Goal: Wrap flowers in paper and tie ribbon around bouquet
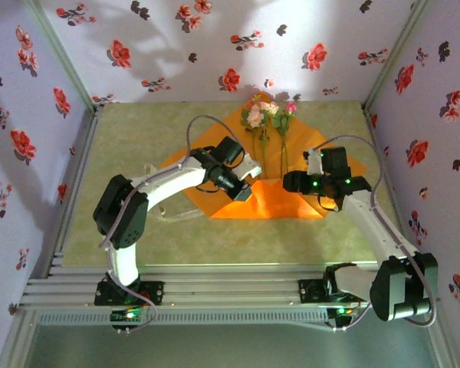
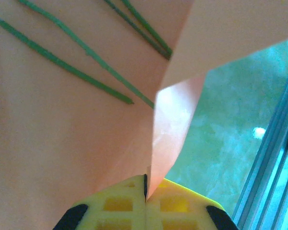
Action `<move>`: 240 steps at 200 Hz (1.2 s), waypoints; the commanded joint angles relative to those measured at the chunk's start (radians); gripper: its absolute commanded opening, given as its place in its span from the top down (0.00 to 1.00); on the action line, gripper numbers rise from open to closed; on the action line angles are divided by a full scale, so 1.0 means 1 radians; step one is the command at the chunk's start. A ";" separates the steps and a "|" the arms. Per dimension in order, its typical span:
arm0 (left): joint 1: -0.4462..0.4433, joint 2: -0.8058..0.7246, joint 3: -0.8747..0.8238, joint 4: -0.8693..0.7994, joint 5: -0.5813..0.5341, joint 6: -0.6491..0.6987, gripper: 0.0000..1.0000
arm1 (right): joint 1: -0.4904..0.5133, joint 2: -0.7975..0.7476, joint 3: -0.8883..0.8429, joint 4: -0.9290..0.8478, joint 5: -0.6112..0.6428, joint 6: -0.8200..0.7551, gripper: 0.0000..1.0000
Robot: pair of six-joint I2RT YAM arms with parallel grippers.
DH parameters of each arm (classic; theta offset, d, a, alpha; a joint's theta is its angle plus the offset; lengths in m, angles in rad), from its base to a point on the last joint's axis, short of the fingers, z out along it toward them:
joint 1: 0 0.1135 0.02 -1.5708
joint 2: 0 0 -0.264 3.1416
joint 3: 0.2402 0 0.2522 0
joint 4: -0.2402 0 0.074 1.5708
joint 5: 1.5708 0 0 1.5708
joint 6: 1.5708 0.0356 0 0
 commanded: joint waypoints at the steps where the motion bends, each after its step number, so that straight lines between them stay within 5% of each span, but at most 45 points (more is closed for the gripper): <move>1: 0.018 0.024 0.036 -0.043 -0.021 0.017 1.00 | 0.017 0.000 0.000 0.004 -0.032 -0.308 0.38; 35: 0.022 0.041 0.054 -0.037 -0.028 0.008 1.00 | 0.037 0.026 -0.023 -0.024 -0.053 -0.507 0.34; 119: 0.023 0.071 0.098 -0.033 -0.055 0.010 1.00 | 0.038 0.250 0.101 -0.073 -0.113 -0.614 0.34; 138: 0.022 0.082 0.119 -0.033 -0.062 0.009 1.00 | 0.038 0.275 0.105 -0.069 -0.153 -0.608 0.44; 194: 0.023 0.084 0.146 -0.048 -0.106 -0.035 1.00 | 0.041 0.302 0.114 -0.051 -0.106 -0.527 0.94; 204: 0.023 0.070 0.143 -0.050 -0.125 -0.090 0.90 | 0.040 0.300 0.120 -0.058 -0.103 -0.521 0.98; 219: 0.022 0.029 0.124 -0.052 -0.191 -0.186 0.59 | 0.038 0.308 0.128 -0.066 -0.094 -0.511 1.00; 240: 0.030 -0.060 0.066 -0.081 -0.292 -0.376 0.40 | 0.037 0.322 0.138 -0.072 -0.082 -0.495 1.00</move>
